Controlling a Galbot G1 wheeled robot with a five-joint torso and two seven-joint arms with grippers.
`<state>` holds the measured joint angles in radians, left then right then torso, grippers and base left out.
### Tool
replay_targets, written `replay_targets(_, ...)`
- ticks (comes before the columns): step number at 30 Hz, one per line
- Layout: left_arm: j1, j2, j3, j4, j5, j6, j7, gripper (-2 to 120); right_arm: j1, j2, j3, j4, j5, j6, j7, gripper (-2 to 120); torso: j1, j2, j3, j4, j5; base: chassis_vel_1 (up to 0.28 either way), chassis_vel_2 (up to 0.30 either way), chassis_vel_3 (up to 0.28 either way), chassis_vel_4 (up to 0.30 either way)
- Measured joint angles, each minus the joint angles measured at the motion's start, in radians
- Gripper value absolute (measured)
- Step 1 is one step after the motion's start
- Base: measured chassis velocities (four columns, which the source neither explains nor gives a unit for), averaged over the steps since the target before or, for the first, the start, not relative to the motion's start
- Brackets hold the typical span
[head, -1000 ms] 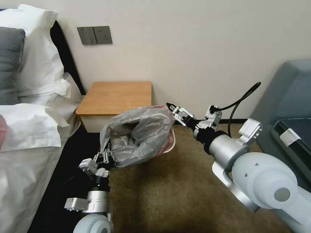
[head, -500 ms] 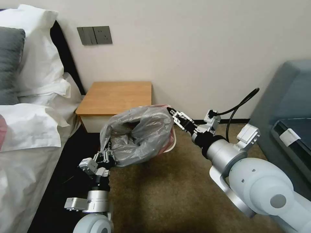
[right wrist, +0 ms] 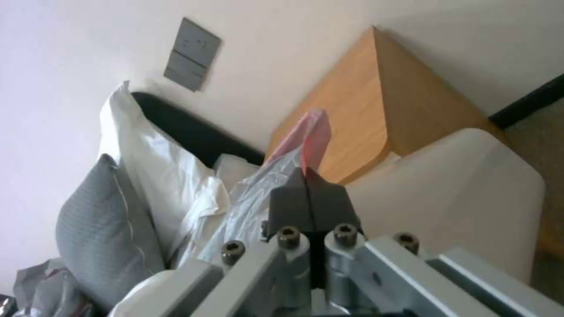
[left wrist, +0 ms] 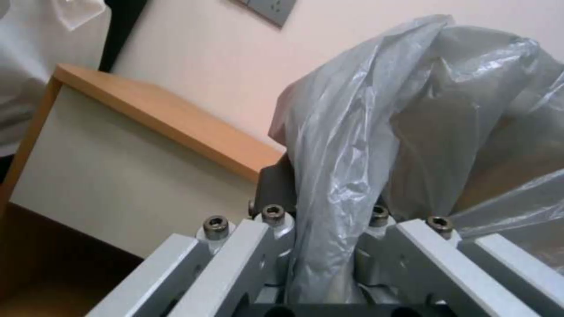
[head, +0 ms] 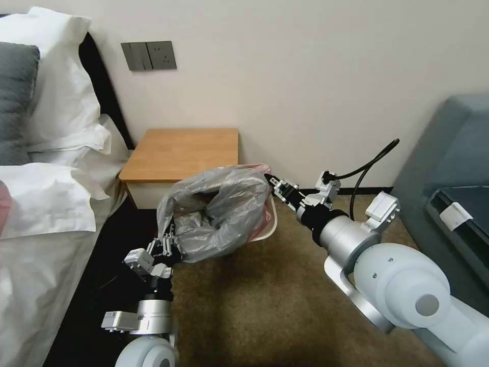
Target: Pick up the garbage bag from the table and place it over the trash can.
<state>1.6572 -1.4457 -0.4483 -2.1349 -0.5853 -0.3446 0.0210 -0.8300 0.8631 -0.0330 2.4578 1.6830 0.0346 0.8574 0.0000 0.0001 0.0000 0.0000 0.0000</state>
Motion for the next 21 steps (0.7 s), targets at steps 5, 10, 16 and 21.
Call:
replay_targets(5,-0.002,-0.001,0.0,0.001,-0.005,0.0,-0.001,8,-0.023,0.006,0.001,0.002,-0.019,0.004,-0.007,0,0.0,0.0,0.0,0.0,0.0,0.0,0.0,0.0,0.0)
replay_targets(10,-0.003,0.001,0.0,-0.003,-0.029,0.007,-0.009,8,-0.066,-0.008,0.019,0.017,-0.031,0.006,-0.007,0,0.0,0.0,0.0,0.0,0.0,0.0,0.0,0.0,0.0)
replay_targets(16,-0.004,0.008,-0.002,-0.02,-0.102,0.03,-0.023,8,-0.153,-0.031,0.047,0.04,-0.065,0.002,-0.008,0,0.0,0.0,0.0,0.0,0.0,0.0,0.0,0.0,0.0)
replay_targets(21,-0.006,0.017,-0.003,-0.052,-0.196,0.072,-0.043,8,-0.194,-0.026,0.046,0.037,-0.111,-0.007,-0.052,0,0.0,0.0,0.0,0.0,0.0,0.0,0.0,0.0,0.0)
